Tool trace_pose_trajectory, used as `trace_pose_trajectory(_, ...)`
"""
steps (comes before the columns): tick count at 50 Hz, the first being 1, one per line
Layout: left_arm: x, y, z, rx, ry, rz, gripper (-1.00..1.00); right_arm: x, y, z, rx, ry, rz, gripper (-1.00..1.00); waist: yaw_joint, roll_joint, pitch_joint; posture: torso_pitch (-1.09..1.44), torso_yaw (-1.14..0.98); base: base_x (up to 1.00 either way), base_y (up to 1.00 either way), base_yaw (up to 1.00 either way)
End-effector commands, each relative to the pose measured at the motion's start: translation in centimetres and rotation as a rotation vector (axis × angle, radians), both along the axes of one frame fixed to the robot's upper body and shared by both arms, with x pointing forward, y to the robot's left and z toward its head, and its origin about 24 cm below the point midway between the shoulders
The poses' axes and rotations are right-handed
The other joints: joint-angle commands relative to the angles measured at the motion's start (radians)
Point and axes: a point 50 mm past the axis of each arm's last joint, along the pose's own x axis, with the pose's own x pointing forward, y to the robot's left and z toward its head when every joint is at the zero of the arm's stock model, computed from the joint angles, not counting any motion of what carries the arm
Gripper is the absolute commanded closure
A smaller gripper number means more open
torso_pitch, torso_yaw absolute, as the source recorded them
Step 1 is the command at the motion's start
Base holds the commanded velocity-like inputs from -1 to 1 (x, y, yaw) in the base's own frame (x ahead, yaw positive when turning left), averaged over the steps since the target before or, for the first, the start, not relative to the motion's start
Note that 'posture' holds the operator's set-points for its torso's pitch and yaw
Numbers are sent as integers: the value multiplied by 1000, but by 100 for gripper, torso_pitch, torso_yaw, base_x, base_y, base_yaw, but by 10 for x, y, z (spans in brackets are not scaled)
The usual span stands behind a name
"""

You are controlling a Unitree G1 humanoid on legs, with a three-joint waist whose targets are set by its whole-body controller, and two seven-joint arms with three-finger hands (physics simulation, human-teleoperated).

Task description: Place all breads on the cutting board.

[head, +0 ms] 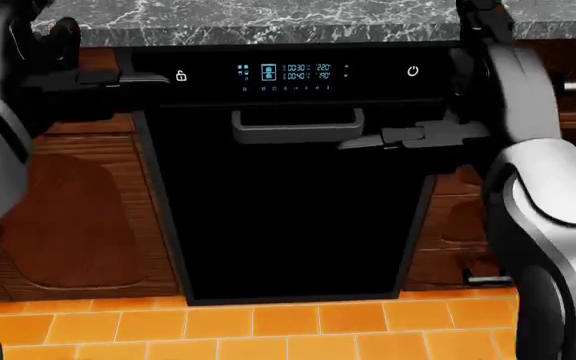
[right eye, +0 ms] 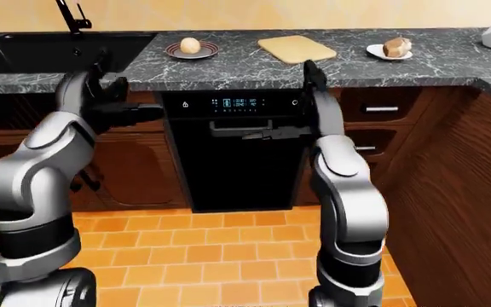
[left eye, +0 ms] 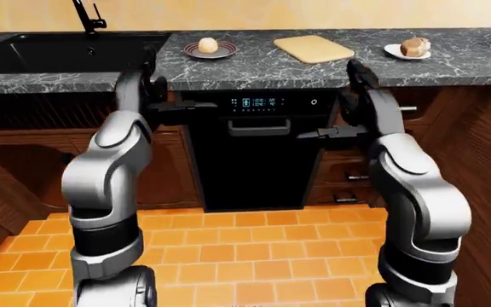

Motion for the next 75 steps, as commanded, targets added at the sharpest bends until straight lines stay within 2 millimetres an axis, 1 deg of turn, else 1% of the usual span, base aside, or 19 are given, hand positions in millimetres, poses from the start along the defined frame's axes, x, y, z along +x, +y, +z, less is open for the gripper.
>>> trace_pose_trajectory(1, 0, 2, 39, -4, -105, 6, -100, 0, -1, 27, -5, -56, 2, -100, 0, 3, -23, 0, 0, 0, 0, 0)
trace_pose_trajectory(8, 15, 9, 88, -7, -135, 23, -100, 8, -6, 96, -4, -106, 0, -100, 1, 6, -8, 0, 0, 0, 0, 0)
trace_pose_trajectory(14, 18, 9, 104, -9, -139, 20, -100, 15, -8, 116, 0, -122, 4, -100, 1, 5, -1, 0, 0, 1, 0, 0)
trace_pose_trajectory(15, 18, 9, 107, -11, -140, 19, -100, 16, -8, 125, -8, -135, 7, -100, -2, 8, -27, 0, 0, 20, 0, 0)
trace_pose_trajectory(17, 19, 8, 110, -9, -142, 14, -100, 18, -11, 141, -15, -152, 0, -100, -4, 9, 3, 0, 0, 27, 0, 0)
trace_pose_trajectory(23, 22, 10, 122, -22, -151, 11, -100, 18, -15, 156, -5, -166, 2, -100, -2, -36, 17, 0, 0, 32, 0, 0)
trace_pose_trajectory(26, 23, 10, 128, -29, -158, 11, -100, 19, -14, 165, -20, -174, 5, -100, 0, -23, 19, 0, 0, 44, 0, 0)
trace_pose_trajectory(32, 19, 12, 127, -44, -147, 7, -100, 20, -15, 166, -14, -168, 6, -100, -12, 19, 21, 0, 0, 45, 0, 0)
trace_pose_trajectory(36, 19, 14, 129, -46, -147, 13, -100, 20, -15, 165, -5, -169, 3, -100, -21, 106, 9, 0, 0, 46, 0, 0)
trace_pose_trajectory(37, 19, 14, 129, -47, -149, 12, -100, 20, -16, 165, -5, -168, 3, -100, -16, 75, 14, 0, 0, 46, 0, 0)
trace_pose_trajectory(39, 17, 12, 124, -57, -145, 10, -100, 19, -15, 163, -4, -168, 6, -100, -17, 82, 10, 0, 0, 46, 0, 0)
trace_pose_trajectory(46, 17, 12, 125, -60, -140, 5, -100, 21, -13, 159, -10, -160, 9, -100, 12, 11, 6, 0, 0, 46, 0, 0)
trace_pose_trajectory(49, 17, 10, 124, -62, -137, 1, -100, 21, -13, 159, -7, -160, 6, -100, 14, -74, -16, 0, 0, 46, 0, 0)
trace_pose_trajectory(50, 18, 10, 123, -62, -137, 0, -100, 21, -13, 158, -7, -160, 8, -100, 11, -37, 9, 0, 0, 45, 0, 0)
trace_pose_trajectory(51, 18, 10, 124, -62, -138, -1, -100, 23, -13, 157, -7, -158, 8, -100, 23, -64, 24, 0, 0, 46, 0, 0)
trace_pose_trajectory(59, 17, 9, 124, -63, -138, -1, -100, 23, -12, 159, -11, -159, 11, -100, -11, -3, 14, 0, 0, 45, 0, 0)
trace_pose_trajectory(63, 17, 11, 124, -68, -134, 2, -100, 24, -13, 162, -14, -158, 12, -100, -22, 79, -13, 0, 0, 45, 0, 0)
trace_pose_trajectory(66, 19, 12, 123, -71, -134, 4, -100, 25, -13, 163, -18, -156, 10, -100, -25, 87, 15, 0, 0, 45, 0, 0)
trace_pose_trajectory(75, 19, 9, 119, -72, -125, -3, -100, 27, -12, 161, -16, -155, 11, -100, 9, 20, 2, 0, 0, 45, 0, 0)
